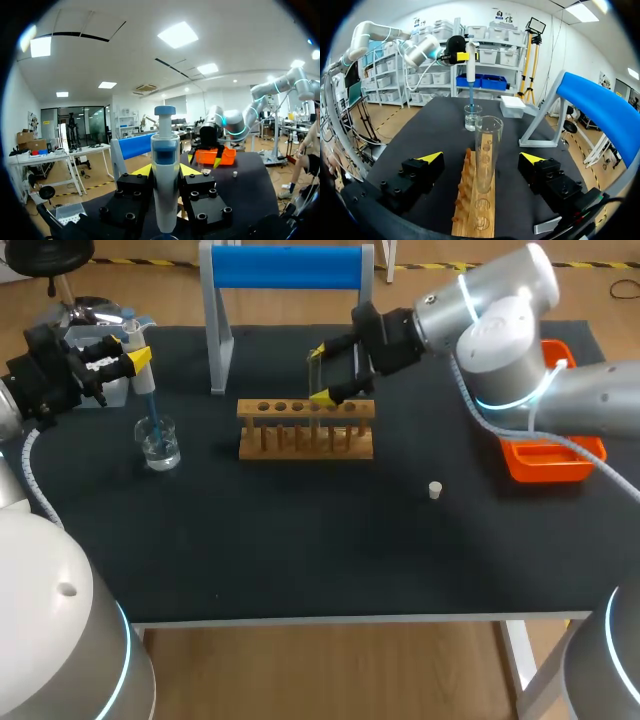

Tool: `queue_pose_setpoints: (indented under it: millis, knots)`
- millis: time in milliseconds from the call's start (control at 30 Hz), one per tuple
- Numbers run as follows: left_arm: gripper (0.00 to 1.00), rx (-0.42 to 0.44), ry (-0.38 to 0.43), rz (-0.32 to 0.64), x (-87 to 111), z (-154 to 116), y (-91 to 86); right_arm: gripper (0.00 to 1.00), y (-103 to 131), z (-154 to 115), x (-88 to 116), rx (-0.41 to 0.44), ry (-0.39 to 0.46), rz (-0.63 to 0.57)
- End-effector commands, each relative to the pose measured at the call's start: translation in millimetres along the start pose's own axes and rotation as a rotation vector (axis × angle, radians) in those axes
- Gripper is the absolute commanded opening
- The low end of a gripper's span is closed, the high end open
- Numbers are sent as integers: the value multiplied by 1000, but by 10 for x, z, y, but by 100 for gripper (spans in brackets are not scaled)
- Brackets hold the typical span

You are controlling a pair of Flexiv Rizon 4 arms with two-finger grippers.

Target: Invert the test tube, pick up the pipette, mount the tip to pipette, aspirate from beaker and dispense into the tube, eject the tip, return the pipette, and cap with the stopper.

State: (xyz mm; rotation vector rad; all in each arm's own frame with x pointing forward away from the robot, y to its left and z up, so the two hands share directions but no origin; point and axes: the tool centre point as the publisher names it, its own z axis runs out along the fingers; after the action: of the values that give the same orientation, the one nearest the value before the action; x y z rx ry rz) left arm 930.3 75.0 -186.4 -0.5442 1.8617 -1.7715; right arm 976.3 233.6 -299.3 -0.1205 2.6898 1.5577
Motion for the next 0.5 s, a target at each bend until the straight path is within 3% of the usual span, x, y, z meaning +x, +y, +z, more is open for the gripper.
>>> queue_pose_setpoints:
  millis: [33,500]
  knots:
    - [0,2,0,1,2,1,0,100,21,28,-31,6,3,-3]
    - [0,2,0,1,2,1,0,100,19,80,-31,25,6,-8]
